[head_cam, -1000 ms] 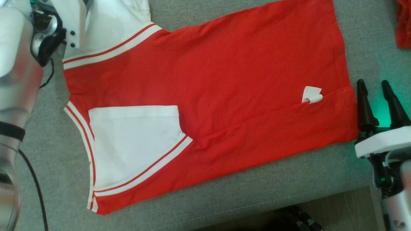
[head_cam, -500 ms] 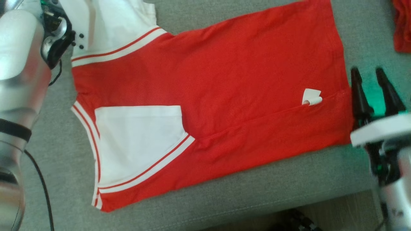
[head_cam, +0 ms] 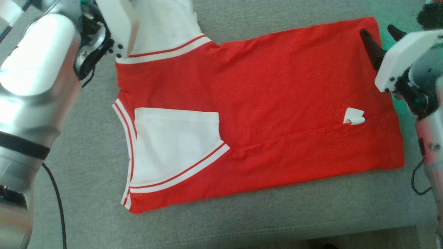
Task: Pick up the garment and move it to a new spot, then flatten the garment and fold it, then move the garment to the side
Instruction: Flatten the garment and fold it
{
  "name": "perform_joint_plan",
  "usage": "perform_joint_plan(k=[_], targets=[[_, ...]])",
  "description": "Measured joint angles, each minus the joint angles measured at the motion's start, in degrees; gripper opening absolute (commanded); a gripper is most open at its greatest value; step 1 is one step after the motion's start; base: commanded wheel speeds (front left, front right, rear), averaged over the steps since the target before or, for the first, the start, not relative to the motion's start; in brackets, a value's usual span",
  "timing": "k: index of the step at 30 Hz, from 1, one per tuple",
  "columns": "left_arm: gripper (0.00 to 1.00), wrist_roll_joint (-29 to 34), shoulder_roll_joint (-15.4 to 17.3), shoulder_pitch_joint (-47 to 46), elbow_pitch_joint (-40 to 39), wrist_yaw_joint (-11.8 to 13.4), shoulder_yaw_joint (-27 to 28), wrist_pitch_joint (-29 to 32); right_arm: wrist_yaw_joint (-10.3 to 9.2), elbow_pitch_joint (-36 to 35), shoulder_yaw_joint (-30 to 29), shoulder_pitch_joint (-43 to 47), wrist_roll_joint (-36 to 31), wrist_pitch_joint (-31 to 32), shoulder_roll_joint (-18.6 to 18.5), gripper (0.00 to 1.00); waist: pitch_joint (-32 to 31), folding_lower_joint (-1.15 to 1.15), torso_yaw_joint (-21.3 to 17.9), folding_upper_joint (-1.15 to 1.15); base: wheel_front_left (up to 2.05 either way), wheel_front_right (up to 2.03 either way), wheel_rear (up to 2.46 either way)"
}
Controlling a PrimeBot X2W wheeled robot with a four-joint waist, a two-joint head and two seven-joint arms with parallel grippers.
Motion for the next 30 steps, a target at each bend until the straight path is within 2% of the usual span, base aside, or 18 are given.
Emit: perform_joint_plan(k=[7,12,19,20,21,22,24,27,28,30], targets=[[0.0,0.0,1.9,1.0,-6.0,0.0,-1.4,1.8,0.0,9.2,1.1,-5.8,-2.5,4.2,0.5,1.0,-0.6,0.0,1.3,0.0,0.0,0.0,0.0],[0.0,0.0,3.2,1.3,-8.8,0.3,-1.5,3.0,0.0,13.5,1.1,-9.0,-3.2,3.5,1.9,1.0,-0.3,0.0,1.7,0.0,0.0,0.0,0.0],[0.0,-0.6,4.0,2.2,-10.9,1.0,-1.7,4.0,0.0,17.8,1.9,-11.7,-4.3,1.4,2.0,1.0,0.1,0.0,2.2,0.0,0.0,0.0,0.0],[0.0,-0.6,4.1,2.2,-11.0,1.0,-1.7,4.0,0.0,18.4,1.9,-11.9,-4.3,1.2,2.0,0.91,0.0,0.0,2.2,0.0,0.0,0.0,0.0],[0.0,-0.6,4.1,2.2,-11.1,1.0,-1.8,4.0,0.0,19.0,2.0,-12.2,-4.3,1.0,2.0,0.87,0.0,0.0,2.3,0.0,0.0,0.0,0.0],[0.0,-0.6,4.2,2.2,-11.2,1.0,-1.8,4.0,0.0,19.4,2.1,-12.4,-4.3,0.7,2.0,0.75,0.0,0.0,2.3,0.0,0.0,0.0,0.0],[0.0,-0.6,4.4,2.2,-11.2,1.0,-1.8,4.3,0.0,20.4,2.3,-12.7,-4.3,0.5,2.1,0.66,0.0,0.0,2.3,0.0,0.0,0.0,0.0],[0.0,-0.6,4.5,2.3,-11.2,1.1,-1.8,4.4,0.0,21.5,2.5,-13.5,-4.3,-0.2,2.2,0.32,-0.1,0.0,2.3,0.0,0.0,0.0,0.0],[0.0,-0.6,4.5,2.4,-11.2,1.1,-1.9,4.4,0.0,21.8,2.5,-13.8,-4.4,-0.5,2.2,0.25,-0.2,0.0,2.3,0.0,0.0,0.0,0.0],[0.0,-0.6,4.6,2.5,-11.2,1.1,-2.0,4.4,0.0,22.5,2.7,-14.2,-4.4,-0.9,2.3,0.04,-0.3,0.0,2.3,0.0,0.0,0.0,0.0]])
